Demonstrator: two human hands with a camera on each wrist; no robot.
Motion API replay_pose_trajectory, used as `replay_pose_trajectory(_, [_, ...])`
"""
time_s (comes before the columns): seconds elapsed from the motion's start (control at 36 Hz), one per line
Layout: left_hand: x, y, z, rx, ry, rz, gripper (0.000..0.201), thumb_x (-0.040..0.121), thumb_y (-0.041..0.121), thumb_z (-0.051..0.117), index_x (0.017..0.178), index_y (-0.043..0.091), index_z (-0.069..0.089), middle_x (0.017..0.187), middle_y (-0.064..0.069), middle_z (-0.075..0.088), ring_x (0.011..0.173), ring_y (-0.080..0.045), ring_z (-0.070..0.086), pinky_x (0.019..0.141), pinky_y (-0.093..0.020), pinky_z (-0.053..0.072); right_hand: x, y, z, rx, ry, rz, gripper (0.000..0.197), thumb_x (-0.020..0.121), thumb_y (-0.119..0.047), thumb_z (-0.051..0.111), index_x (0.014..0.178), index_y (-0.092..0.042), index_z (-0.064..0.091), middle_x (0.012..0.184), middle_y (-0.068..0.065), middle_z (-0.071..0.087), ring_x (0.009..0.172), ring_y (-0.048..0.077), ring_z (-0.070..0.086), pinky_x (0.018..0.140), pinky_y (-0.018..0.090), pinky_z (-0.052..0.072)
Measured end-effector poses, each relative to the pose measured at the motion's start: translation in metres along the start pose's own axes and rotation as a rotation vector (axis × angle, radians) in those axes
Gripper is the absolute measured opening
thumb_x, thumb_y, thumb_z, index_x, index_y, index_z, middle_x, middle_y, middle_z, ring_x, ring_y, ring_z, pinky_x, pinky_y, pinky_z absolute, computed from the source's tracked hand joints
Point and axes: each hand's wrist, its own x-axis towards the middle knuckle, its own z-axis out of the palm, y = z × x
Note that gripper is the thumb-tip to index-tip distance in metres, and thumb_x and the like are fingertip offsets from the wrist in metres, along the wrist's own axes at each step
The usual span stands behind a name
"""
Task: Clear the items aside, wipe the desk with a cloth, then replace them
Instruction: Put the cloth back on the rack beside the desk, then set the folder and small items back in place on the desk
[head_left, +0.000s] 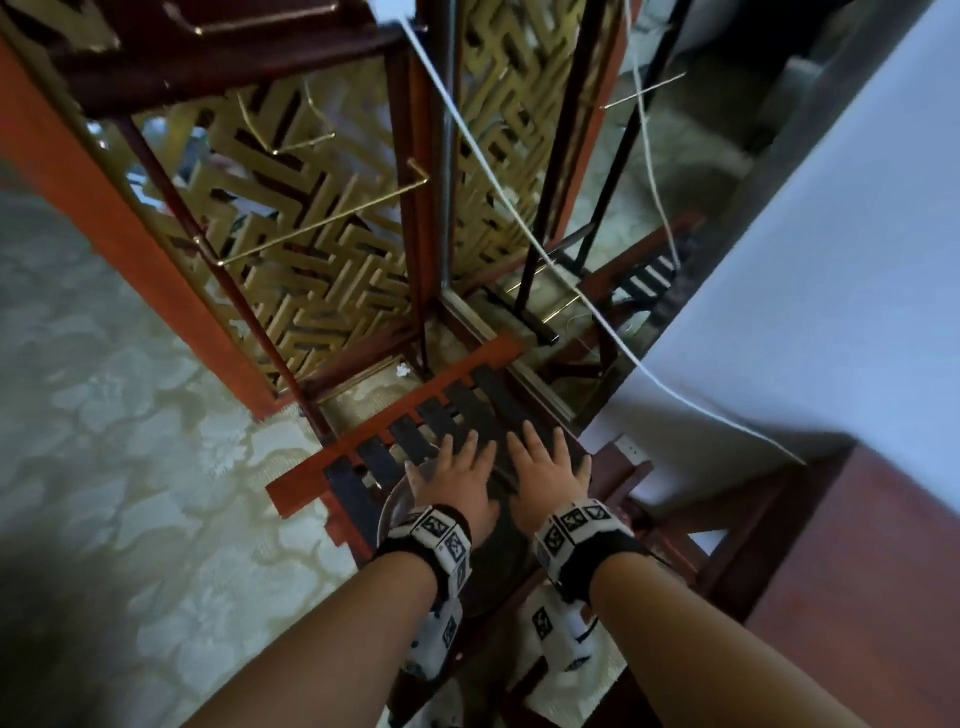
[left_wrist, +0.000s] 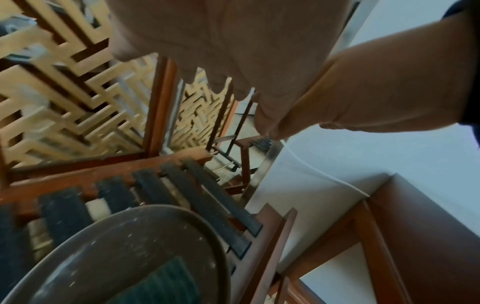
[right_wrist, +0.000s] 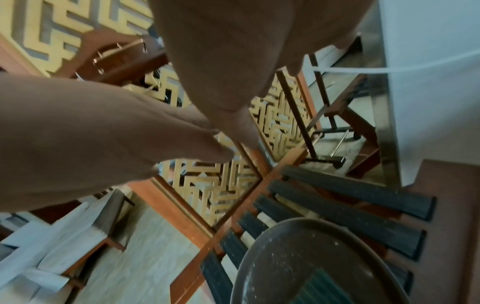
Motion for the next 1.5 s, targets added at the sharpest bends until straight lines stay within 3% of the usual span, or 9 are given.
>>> replay_pose_trajectory(0.28, [-0.029,0.114,-0.046,0.029,0.074,0.198,0.068,0.099,0.042,0.044,0.158,0.03,0.012,0.167,0.009,-0.003,0.153,-0.022,-0.004,0.118,-0.062,0.011,-0.089,0.073,-0.05,0.086,0.197,0.08,0.069,0.094,-0.028,0.044,0.152,-0.031,0.007,0.16,-0.006,-0.007,0.146,0.031,-0.013,0.114,0.063,0.002])
replay_pose_trajectory(0.47, [-0.073,0.222,-0.028,0.119,0.089,0.394,0.066,0.099,0.04,0.046,0.157,0.027,0.016,0.167,0.006,0.003,0.153,-0.02,0.0,0.119,-0.059,0.013,-0.177,0.165,-0.044,0.181,0.287,0.249,0.069,0.094,-0.035,0.049,0.152,-0.027,0.012,0.161,-0.005,-0.002,0.147,0.029,-0.008,0.115,0.058,0.007])
replay_pose_trajectory(0.56, [-0.096,0.256,-0.011,0.175,0.102,0.453,0.068,0.099,0.041,0.047,0.157,0.028,0.015,0.166,0.006,0.004,0.153,-0.02,0.0,0.118,-0.058,0.016,-0.215,0.194,-0.034,0.203,0.324,0.323,0.068,0.094,-0.036,0.047,0.151,-0.029,0.012,0.161,-0.006,-0.001,0.147,0.028,-0.006,0.115,0.057,0.008])
replay_pose_trajectory(0.67, [-0.149,0.326,0.03,0.297,0.139,0.6,0.068,0.099,0.043,0.047,0.157,0.029,0.016,0.166,0.006,0.007,0.153,-0.023,0.003,0.117,-0.059,0.021,-0.301,0.243,-0.011,0.221,0.377,0.466,0.065,0.096,-0.032,0.044,0.151,-0.029,0.01,0.16,-0.005,-0.001,0.147,0.027,-0.006,0.116,0.056,0.009])
replay_pose_trajectory(0.75, [-0.197,0.378,0.066,0.336,0.091,0.7,0.069,0.099,0.042,0.048,0.157,0.03,0.013,0.166,0.007,0.003,0.153,-0.028,0.001,0.117,-0.059,0.019,-0.369,0.281,0.018,0.236,0.414,0.574,0.068,0.095,-0.033,0.047,0.151,-0.029,0.008,0.16,-0.005,0.001,0.147,0.026,-0.004,0.116,0.055,0.011])
replay_pose_trajectory(0.92, [-0.289,0.463,0.137,0.387,0.097,0.924,0.063,0.097,0.042,0.051,0.152,0.027,0.025,0.16,0.001,0.023,0.145,-0.026,0.024,0.111,-0.047,0.036,-0.49,0.34,0.08,0.299,0.508,0.77,0.063,0.092,-0.034,0.048,0.148,-0.027,0.019,0.151,0.0,0.025,0.138,0.024,0.025,0.109,0.049,0.029])
replay_pose_trajectory(1.0, [-0.332,0.5,0.17,0.411,0.097,1.02,0.06,0.096,0.04,0.051,0.15,0.027,0.028,0.156,0.001,0.027,0.142,-0.025,0.028,0.107,-0.045,0.04,-0.546,0.364,0.108,0.313,0.517,0.868,0.06,0.091,-0.032,0.049,0.145,-0.027,0.023,0.147,0.001,0.03,0.133,0.025,0.032,0.106,0.047,0.034])
replay_pose_trajectory(1.25, [-0.433,0.59,0.252,0.477,0.037,1.247,0.061,0.096,0.041,0.05,0.151,0.03,0.026,0.157,0.005,0.025,0.144,-0.023,0.023,0.11,-0.051,0.033,-0.686,0.414,0.165,0.413,0.574,1.081,0.063,0.09,-0.031,0.051,0.146,-0.028,0.022,0.149,0.0,0.026,0.136,0.025,0.026,0.108,0.048,0.029])
replay_pose_trajectory(1.5, [-0.488,0.671,0.29,0.526,-0.014,1.394,0.061,0.097,0.041,0.049,0.152,0.034,0.023,0.159,0.009,0.023,0.146,-0.02,0.019,0.113,-0.067,0.017,-0.766,0.468,0.188,0.489,0.628,1.226,0.064,0.094,-0.035,0.05,0.149,-0.029,0.018,0.154,-0.002,0.018,0.142,0.023,0.014,0.113,0.049,0.021])
